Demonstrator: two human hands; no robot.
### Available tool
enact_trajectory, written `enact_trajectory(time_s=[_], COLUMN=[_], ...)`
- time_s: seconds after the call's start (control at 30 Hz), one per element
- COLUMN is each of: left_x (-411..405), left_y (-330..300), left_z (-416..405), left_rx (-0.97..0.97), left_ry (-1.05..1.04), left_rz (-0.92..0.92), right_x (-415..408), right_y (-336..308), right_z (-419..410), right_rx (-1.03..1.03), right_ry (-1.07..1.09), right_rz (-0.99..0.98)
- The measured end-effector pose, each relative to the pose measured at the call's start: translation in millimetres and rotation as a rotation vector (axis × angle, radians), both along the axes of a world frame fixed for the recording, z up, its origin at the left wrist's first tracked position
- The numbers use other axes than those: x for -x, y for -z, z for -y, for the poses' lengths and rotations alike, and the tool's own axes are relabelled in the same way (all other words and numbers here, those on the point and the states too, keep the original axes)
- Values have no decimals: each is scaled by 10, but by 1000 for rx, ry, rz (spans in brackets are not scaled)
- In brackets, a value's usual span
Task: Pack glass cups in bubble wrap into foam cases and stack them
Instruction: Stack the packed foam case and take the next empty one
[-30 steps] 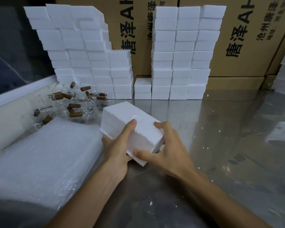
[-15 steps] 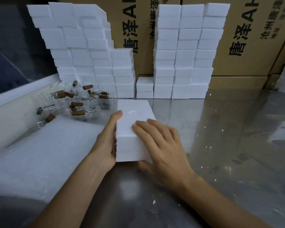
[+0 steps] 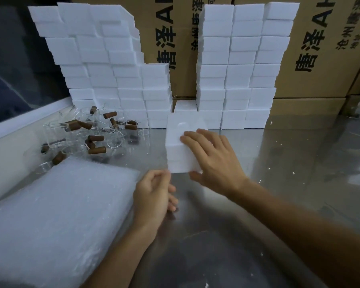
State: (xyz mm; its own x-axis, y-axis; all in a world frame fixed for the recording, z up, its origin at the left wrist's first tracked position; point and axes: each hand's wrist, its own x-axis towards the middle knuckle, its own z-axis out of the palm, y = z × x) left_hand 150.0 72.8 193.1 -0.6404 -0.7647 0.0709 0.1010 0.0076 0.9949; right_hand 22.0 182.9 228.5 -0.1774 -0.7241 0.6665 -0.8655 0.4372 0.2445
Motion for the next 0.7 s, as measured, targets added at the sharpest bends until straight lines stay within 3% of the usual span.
enact_trajectory(time_s=[0.27, 0.7], left_x=[109, 162], left_y=[195, 242], left_z=[29, 17], left_rx=[324, 409], left_ry=[-21, -88], left_rz=[100, 99], right_x=[911, 1408], right_y=[-346, -146], right_z=[718, 1256], right_rx=[-82, 74], right_ry=[147, 59], right_rz=[-135, -253])
